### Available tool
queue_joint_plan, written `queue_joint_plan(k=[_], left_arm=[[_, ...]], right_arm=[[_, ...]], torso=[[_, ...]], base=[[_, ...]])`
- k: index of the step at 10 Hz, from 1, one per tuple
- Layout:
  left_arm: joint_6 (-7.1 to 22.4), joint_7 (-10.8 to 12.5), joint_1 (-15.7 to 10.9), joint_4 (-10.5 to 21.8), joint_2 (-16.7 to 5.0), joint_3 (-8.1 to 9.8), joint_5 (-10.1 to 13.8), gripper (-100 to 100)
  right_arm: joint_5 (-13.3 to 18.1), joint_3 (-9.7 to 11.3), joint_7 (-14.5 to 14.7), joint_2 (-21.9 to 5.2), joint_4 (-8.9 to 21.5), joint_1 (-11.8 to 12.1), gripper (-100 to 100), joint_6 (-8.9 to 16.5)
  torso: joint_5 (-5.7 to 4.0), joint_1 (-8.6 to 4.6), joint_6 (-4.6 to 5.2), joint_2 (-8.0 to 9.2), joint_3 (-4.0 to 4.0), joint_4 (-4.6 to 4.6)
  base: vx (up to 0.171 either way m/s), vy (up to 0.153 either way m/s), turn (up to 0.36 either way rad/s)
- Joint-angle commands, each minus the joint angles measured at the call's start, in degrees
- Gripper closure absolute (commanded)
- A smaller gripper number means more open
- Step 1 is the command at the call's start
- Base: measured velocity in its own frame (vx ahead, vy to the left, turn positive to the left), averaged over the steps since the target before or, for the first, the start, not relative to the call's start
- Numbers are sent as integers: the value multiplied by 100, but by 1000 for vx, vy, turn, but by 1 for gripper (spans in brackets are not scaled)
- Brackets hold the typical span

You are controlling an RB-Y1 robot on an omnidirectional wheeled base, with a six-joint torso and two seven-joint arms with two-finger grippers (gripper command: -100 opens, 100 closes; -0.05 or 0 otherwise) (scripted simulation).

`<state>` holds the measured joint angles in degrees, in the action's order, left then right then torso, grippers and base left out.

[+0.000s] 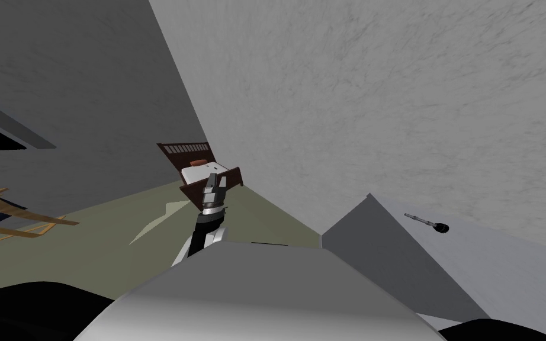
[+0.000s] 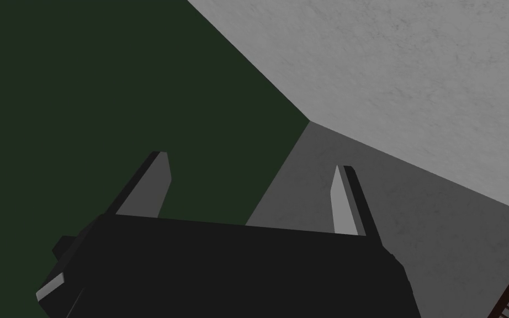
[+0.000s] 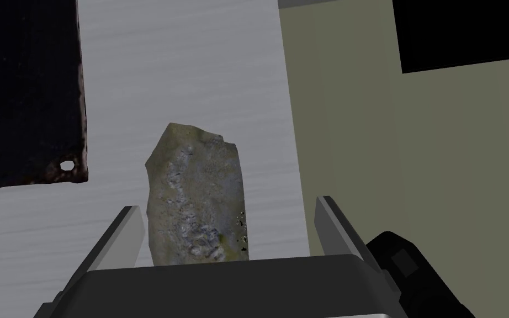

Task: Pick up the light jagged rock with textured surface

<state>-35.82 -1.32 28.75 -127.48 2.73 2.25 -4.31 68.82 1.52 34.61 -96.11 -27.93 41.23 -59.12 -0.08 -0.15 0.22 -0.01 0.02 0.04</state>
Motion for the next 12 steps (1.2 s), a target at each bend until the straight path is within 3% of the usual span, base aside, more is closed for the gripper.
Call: queue_joint_plan(k=[1,2,3,4,5,6,7,8,9,12], left_arm=[[0,0,0,0,0,0,0,0],[0,0,0,0,0,0,0,0],[0,0,0,0,0,0,0,0],[0,0,0,0,0,0,0,0],[0,0,0,0,0,0,0,0],[0,0,0,0,0,0,0,0],[0,0,0,0,0,0,0,0],[0,0,0,0,0,0,0,0],[0,0,-1,0,0,0,0,0],[0,0,-1,0,0,0,0,0]], right_arm=[[185,196,73,50,194,-286,-100,-77],[185,196,73,50,194,-193,-100,-77],[185,196,73,50,194,-483,-100,-77],[185,196,73,50,194,-452,-100,-77],[185,196,73,50,194,-605,-100,-77],[324,338,115,93,347,-865,-100,-127],[349,363,142,99,376,-925,0,-150],[403,423,-78,41,174,-951,-100,-121],[461,486,-249,-16,-24,-984,-100,-93],[461,486,-295,-16,-24,-984,-100,-93]], torso=[[0,0,0,0,0,0],[1,4,0,4,3,1],[1,5,0,6,4,2],[2,6,-2,5,3,1],[1,5,-1,4,3,1],[1,3,-2,3,2,1],[2,4,-1,4,2,1],[2,4,-1,4,3,1],[1,2,-1,13,7,3],[0,-3,0,16,10,4]], base=[[-3,6,-3],[-5,5,3],[0,0,0],[0,0,0],[0,0,0],[0,0,0],[0,0,0],[-33,-8,-17],[-63,-29,-20],[-24,-15,-1]])
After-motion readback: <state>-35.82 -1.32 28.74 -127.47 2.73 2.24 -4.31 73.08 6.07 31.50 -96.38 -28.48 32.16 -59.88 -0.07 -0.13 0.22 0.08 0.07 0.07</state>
